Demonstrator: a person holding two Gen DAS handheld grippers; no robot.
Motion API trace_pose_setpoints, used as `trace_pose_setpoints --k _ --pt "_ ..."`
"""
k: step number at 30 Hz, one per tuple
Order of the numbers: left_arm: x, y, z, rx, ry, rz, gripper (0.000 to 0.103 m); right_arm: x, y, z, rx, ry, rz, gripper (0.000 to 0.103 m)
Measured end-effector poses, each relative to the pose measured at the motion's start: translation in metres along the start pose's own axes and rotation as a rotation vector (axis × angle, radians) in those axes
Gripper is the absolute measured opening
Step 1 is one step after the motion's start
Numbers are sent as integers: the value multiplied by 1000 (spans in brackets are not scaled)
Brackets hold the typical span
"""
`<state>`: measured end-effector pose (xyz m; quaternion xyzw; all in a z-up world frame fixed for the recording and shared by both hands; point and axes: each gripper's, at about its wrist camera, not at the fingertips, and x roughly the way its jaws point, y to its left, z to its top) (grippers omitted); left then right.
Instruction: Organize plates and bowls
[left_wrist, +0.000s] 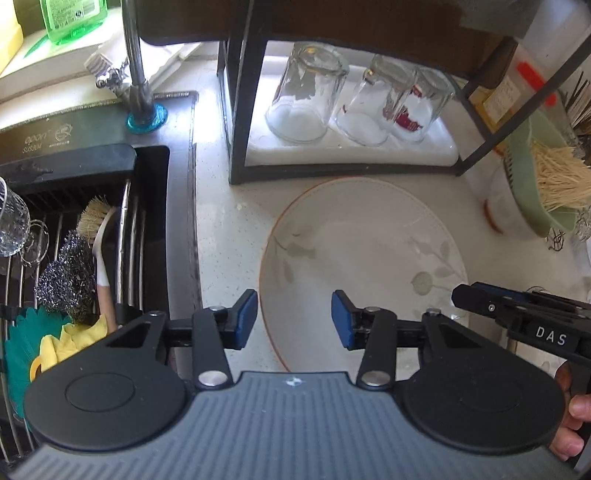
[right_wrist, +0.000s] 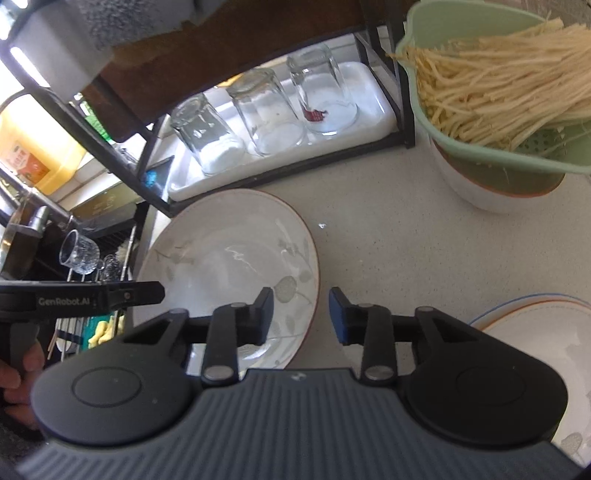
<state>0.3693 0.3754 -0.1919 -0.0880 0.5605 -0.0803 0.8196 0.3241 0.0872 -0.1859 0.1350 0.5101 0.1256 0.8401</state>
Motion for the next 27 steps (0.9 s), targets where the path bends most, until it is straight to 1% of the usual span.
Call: trace_pose_setpoints --k 2,4,6,8,10,12,15,19,24,27 --pt "4 3 3 0 9 -1 44 5 -3 0 24 10 0 29" --pt "9 6 6 -4 13 1 37 8 -6 0 37 10 12 26" --pt "13 9 8 -19 17 -5 31 11 -7 1 40 13 13 20" --pt "15 10 10 -21 11 -9 29 13 -7 1 49 24 -7 15" --pt "17 10 11 -18 8 -5 25 17 -6 2 44 39 -4 14" --pt "18 13 12 -40 10 -13 24 20 -5 2 28 43 -3 14" --pt "14 18 13 -69 3 -56 24 20 -10 5 40 62 22 14" --pt "6 17 16 -84 24 -65 24 17 -15 6 55 81 74 14" --pt "-7 10 15 -102 26 -86 24 3 -22 9 66 73 112 14" --pt "-15 2 12 -111 24 -104 24 -10 -26 10 56 59 116 14"
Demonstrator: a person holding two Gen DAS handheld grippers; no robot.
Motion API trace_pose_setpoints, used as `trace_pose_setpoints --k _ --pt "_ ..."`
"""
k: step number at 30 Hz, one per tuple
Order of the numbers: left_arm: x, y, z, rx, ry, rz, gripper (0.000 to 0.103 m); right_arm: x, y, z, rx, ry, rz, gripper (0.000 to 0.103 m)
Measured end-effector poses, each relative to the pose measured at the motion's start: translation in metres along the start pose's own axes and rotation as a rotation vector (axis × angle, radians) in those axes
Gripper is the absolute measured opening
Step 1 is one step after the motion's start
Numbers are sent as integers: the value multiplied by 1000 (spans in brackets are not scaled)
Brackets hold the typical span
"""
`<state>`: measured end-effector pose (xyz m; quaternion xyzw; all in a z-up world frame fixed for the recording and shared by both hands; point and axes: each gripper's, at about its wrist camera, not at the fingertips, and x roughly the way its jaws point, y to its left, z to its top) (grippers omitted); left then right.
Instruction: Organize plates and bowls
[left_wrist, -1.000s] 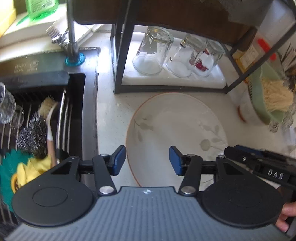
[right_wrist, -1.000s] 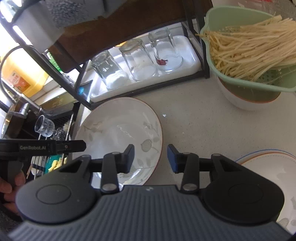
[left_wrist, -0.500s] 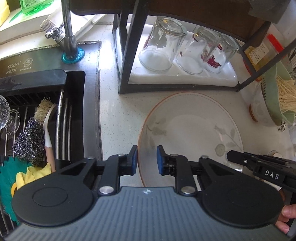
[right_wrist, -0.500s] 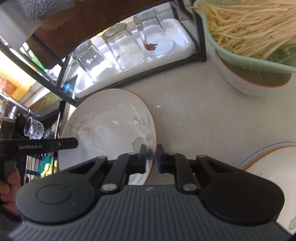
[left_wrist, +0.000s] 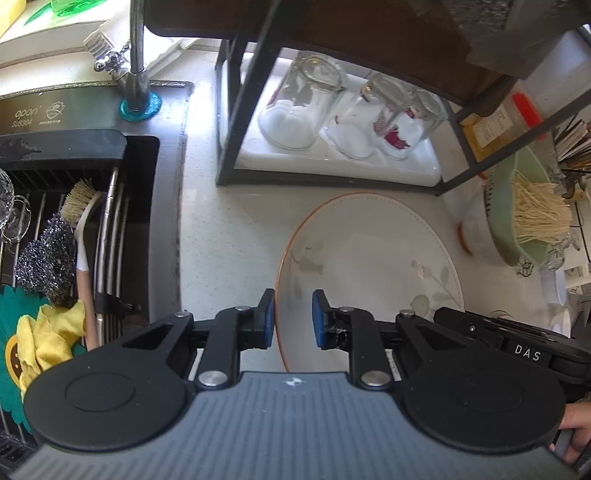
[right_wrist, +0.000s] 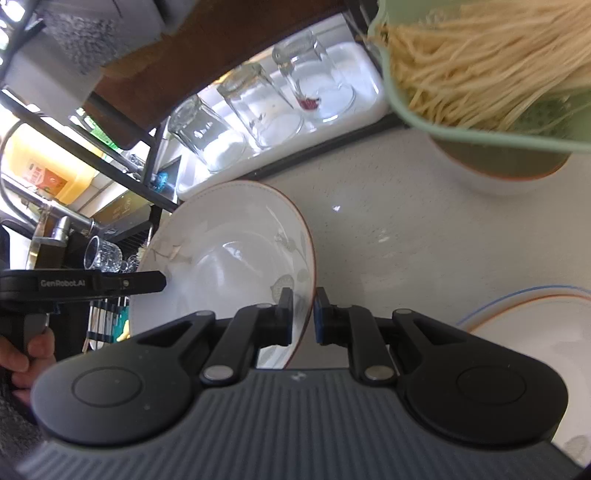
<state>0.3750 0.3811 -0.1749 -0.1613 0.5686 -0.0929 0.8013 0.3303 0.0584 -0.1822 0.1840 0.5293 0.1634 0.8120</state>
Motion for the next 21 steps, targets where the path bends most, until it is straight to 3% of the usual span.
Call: trace_pose_setpoints --k 5,11,17,21 --pt "-14 -12 -2 -61 -15 -72 24 -28 -10 2 17 -33 21 14" --pt "-35 -39 -3 -26 -47 -121 23 -66 -23 -8 14 -81 36 14" --pt "-41 -66 -12 -5 -29 -193 23 -103 -43 -34 25 -123 32 14" --pt "-37 -90 -29 28 -28 -189 23 -124 -58 -49 37 -141 17 14"
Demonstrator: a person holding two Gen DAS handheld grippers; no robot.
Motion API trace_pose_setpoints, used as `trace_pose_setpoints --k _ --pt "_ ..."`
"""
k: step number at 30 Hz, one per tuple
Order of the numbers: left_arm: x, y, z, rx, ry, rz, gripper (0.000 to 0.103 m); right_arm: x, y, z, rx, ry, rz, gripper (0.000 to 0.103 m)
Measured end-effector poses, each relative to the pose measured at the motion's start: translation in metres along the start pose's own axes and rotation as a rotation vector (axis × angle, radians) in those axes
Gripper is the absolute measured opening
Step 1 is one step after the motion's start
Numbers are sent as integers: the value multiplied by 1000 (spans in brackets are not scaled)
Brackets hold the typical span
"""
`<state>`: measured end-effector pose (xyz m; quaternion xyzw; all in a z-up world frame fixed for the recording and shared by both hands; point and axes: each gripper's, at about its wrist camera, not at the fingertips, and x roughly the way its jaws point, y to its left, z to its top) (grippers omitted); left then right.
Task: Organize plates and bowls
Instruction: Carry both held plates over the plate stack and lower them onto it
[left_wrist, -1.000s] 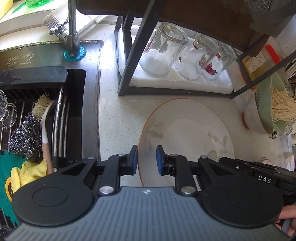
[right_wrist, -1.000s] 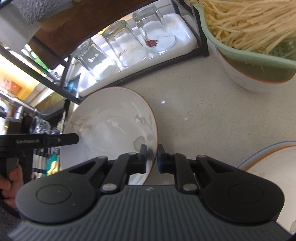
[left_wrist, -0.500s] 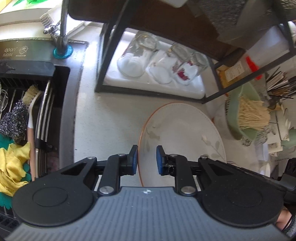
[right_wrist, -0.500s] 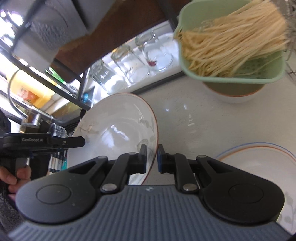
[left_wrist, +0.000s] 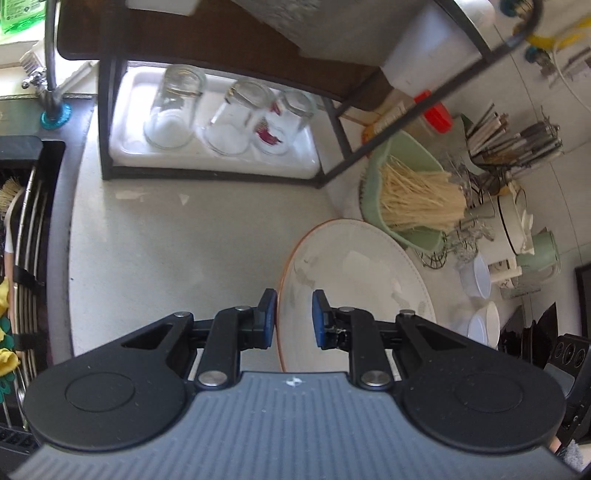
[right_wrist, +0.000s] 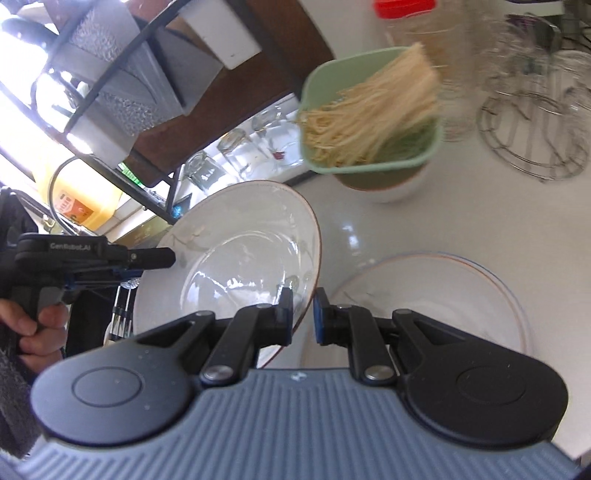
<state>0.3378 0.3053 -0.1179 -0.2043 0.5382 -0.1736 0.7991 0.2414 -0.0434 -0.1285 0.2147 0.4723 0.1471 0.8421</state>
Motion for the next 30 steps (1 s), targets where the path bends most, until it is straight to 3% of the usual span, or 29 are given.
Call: trace_pose_setpoints --k 15,30 --pt "45 -40 -54 -13 73 -3 24 -32 -57 -26 28 -17 -54 13" --pt "84 -66 -79 4 134 107 24 -18 -95 -50 29 14 -87 14"
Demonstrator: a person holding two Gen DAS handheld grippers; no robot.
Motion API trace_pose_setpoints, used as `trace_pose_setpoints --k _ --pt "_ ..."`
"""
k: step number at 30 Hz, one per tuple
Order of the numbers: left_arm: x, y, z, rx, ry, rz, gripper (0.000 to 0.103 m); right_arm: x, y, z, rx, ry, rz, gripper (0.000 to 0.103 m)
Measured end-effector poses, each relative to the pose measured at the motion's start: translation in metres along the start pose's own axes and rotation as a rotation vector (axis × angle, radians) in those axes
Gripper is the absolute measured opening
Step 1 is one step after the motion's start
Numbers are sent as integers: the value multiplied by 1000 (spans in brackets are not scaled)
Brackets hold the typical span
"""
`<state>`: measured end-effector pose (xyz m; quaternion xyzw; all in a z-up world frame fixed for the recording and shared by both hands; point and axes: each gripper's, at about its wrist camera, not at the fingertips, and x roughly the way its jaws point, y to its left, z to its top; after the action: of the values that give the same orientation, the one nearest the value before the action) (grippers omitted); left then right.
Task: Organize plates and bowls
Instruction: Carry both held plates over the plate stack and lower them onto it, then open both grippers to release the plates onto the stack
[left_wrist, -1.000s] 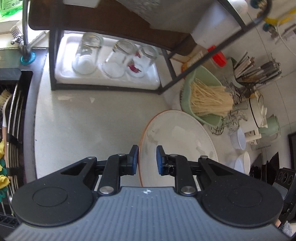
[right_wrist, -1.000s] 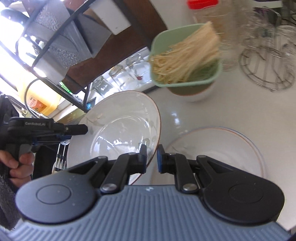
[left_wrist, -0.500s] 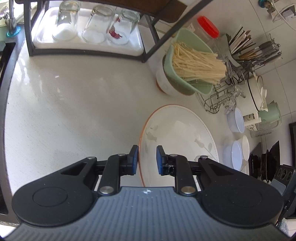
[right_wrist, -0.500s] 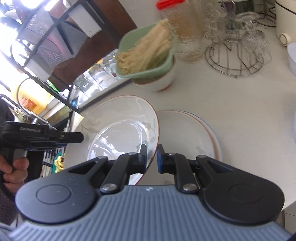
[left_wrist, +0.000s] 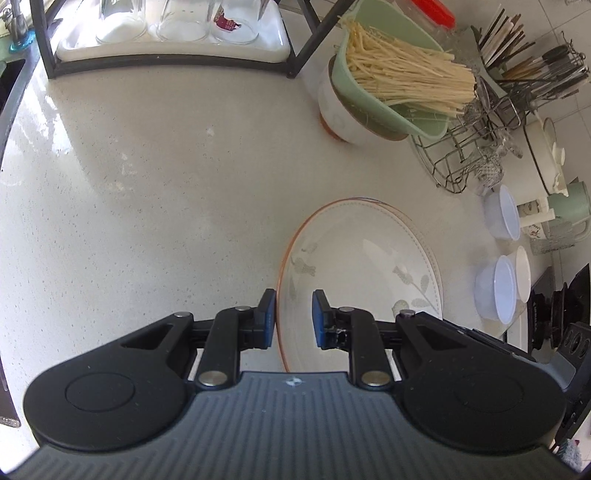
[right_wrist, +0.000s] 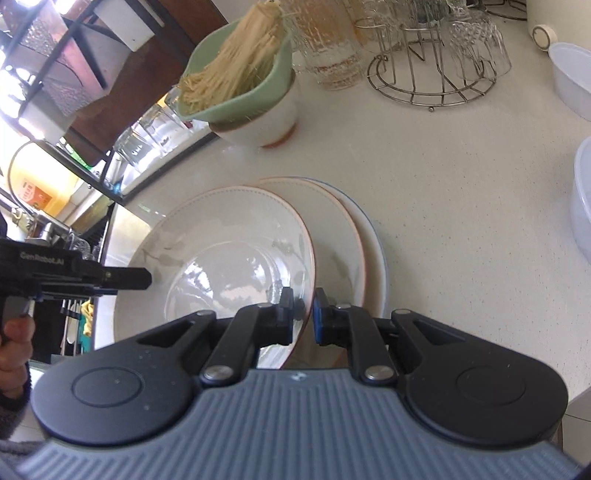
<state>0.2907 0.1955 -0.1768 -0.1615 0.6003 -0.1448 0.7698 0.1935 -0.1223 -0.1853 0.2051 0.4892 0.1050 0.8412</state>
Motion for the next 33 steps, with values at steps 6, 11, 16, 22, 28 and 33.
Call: trace_pose_setpoints --k 6,11,16,22,28,33 --pt "7 -11 -1 20 11 39 24 -1 -5 -4 0 -22 -10 14" --pt "11 -21 -5 34 17 87 24 -3 -8 -7 -9 -31 -18 14" --pt "15 -32 -9 17 13 137 24 -8 -5 -7 -68 -61 -34 14" --pt "7 -45 -19 -12 -26 195 24 -11 -9 -6 -83 -76 -20 13" --pt "-3 -55 -37 -28 -46 227 24 -13 -7 -7 -114 -85 -21 13" --pt "-9 -59 -52 -34 -66 220 24 -22 -8 -6 -93 -120 -33 12"
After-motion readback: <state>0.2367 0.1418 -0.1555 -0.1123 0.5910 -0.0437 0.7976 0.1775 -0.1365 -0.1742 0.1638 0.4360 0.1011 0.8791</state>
